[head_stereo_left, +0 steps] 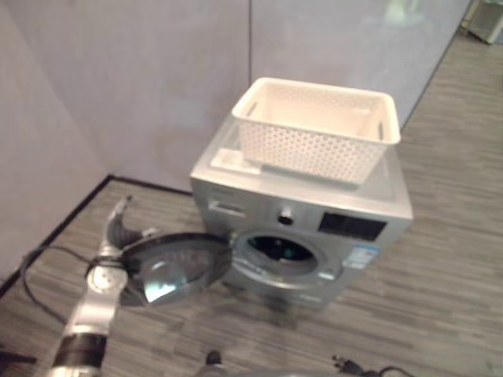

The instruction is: Grab the laundry basket,head to the washer,open it,put in the laundry and shut it.

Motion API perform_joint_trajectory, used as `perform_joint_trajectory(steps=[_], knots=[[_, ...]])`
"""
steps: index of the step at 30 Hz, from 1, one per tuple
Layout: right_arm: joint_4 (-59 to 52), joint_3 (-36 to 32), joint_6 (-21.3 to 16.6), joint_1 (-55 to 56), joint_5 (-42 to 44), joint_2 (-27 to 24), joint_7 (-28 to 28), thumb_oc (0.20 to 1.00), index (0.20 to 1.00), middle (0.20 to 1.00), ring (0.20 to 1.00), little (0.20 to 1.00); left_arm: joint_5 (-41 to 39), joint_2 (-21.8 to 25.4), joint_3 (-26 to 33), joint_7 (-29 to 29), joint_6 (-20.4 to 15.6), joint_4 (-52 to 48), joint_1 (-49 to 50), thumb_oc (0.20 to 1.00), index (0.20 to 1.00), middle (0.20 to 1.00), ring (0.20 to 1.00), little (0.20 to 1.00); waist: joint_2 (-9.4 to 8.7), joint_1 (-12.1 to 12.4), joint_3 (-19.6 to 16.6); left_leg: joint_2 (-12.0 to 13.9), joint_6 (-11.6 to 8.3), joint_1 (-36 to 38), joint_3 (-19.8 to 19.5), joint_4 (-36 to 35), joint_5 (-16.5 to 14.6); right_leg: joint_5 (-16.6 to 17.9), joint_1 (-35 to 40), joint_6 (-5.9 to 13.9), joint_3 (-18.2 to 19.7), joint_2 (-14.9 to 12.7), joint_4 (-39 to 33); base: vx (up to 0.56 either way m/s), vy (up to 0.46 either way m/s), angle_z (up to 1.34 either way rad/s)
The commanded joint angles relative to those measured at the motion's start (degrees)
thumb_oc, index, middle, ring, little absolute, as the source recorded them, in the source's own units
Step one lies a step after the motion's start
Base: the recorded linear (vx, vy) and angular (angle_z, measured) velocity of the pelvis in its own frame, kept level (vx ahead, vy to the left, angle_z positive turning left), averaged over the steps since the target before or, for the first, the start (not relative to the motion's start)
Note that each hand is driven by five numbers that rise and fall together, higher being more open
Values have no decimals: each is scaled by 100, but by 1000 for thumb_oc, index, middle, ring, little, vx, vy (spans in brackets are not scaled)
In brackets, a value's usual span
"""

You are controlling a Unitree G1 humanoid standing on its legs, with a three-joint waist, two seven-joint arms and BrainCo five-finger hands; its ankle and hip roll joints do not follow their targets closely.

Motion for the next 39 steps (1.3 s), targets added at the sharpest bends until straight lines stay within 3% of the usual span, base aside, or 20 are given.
perform_joint_trajectory(steps=[1, 12, 27, 39], knots=[[-209, 91, 66, -33, -295, 30, 54, 1000, 1000, 1000, 1000, 1000, 532, 449, 24, 263, 267, 318, -524, 1000, 1000, 1000, 1000, 1000, -56, -51, 22, -57, 133, -689, -126, 79, 580, -896, 126, -55, 67, 93, 715, 10, 18, -4], [-326, 208, 14, 23, -378, 9, 22, 1000, 1000, 1000, 1000, 1000, 925, 481, -287, 413, 511, 1537, -537, 1000, 1000, 1000, 1000, 1000, -124, -163, 102, 8, 188, -665, 30, 55, 518, -802, -37, -34, 263, 110, 677, 15, 4, -10], [-541, 194, -108, 15, -365, -170, -161, 1000, 1000, 1000, 1000, 1000, 561, 129, -846, 570, 274, 2752, -558, 1000, 1000, 1000, 1000, 1000, -52, -279, 80, 37, 219, -622, 59, 39, 514, -791, -96, -44, 322, 164, 688, 5, 2, -2], [-556, 163, -194, -18, -236, -283, -292, 1000, 1000, 1000, 1000, 1000, 308, 150, -1347, 587, 179, 3435, -1040, 1000, 1000, 1000, 1000, 1000, 1, -358, 86, 202, 140, -619, 48, 42, 680, -930, -164, -140, 348, 314, 906, -16, -16, 0]])
